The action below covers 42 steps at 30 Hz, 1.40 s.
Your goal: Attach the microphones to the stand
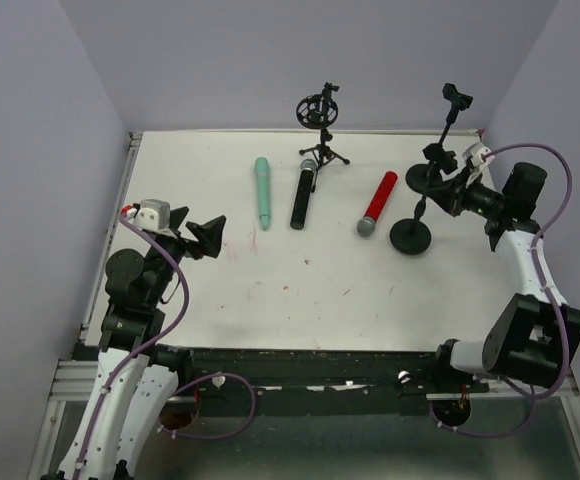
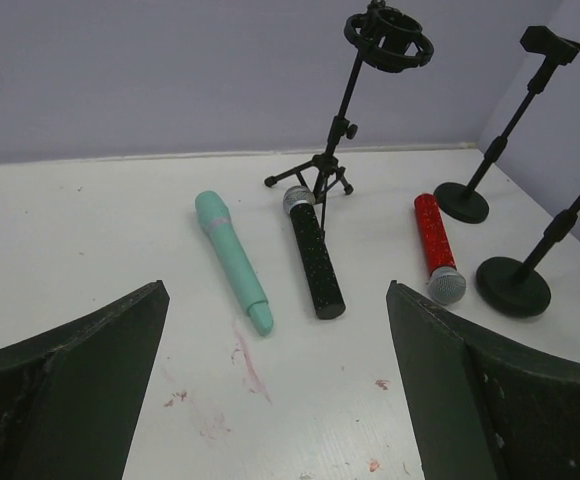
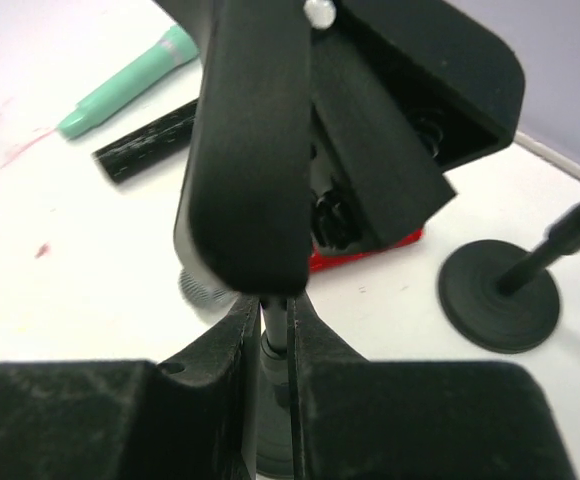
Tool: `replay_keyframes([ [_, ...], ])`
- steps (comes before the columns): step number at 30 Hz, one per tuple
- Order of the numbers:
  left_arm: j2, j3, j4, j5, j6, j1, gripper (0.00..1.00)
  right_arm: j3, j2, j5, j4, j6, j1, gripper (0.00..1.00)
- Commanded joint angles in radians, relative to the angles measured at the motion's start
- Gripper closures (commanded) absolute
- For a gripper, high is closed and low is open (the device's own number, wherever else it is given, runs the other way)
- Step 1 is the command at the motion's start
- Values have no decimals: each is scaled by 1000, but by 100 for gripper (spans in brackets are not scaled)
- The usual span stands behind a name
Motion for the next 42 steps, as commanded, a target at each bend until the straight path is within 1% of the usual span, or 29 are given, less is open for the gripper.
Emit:
replay_keyframes([
  [1,-6,12,42,39,1,-7,1,10,-114,-197,-357,-236,-1,85],
  [3,-3,12,43,44,1,-7,2,23,-148,-260,-530,-362,1,85],
  [5,-3,14,46,51,1,-7,2,40,-180,-311,-745,-509,8,85],
  [8,0,8,60,77,-2,-7,2,40,-208,-380,-939,-700,18,84],
  [10,4,3,76,108,-8,-7,2,33,-210,-411,-1011,-781,27,84],
  [12,10,-5,91,133,-14,-7,2,17,-208,-425,-1028,-827,42,84],
  [17,41,-17,122,183,-38,-9,2,-16,-208,-409,-1131,-1014,84,83],
  [19,53,-21,132,199,-60,-9,2,-27,-213,-391,-1171,-1074,84,77],
  [21,66,-28,143,209,-77,-9,1,-30,-213,-367,-1241,-1158,84,67],
  [22,70,-28,149,216,-86,-10,2,-30,-211,-357,-1264,-1180,84,59],
  [23,73,-32,154,225,-95,-9,2,-33,-211,-348,-1277,-1194,84,54],
  [25,78,-37,157,240,-112,-9,1,-36,-211,-334,-1277,-1182,82,45],
  [26,78,-38,157,245,-120,-9,2,-35,-210,-330,-1263,-1158,84,43],
  [28,81,-40,149,252,-124,-9,2,-30,-216,-311,-1202,-1046,81,40],
  [29,83,-38,140,252,-126,-9,2,-30,-223,-305,-1153,-988,76,29],
  [30,84,-35,129,245,-127,-9,2,-33,-231,-294,-1101,-899,70,24],
  [31,93,-34,119,240,-135,-9,2,-42,-242,-279,-1043,-851,68,18],
  [32,107,-28,109,236,-143,-9,2,-53,-254,-265,-975,-775,68,14],
  [34,156,-14,83,214,-173,-7,1,-73,-266,-251,-895,-693,67,8],
  [36,214,11,60,209,-204,-9,2,-91,-260,-276,-849,-653,68,6],
  [38,271,44,45,226,-224,-9,2,-107,-245,-326,-814,-637,70,6],
  [40,314,72,36,246,-235,-9,2,-113,-224,-371,-797,-653,71,7],
  [42,333,87,30,249,-235,-9,2,-110,-202,-391,-794,-674,79,11],
])
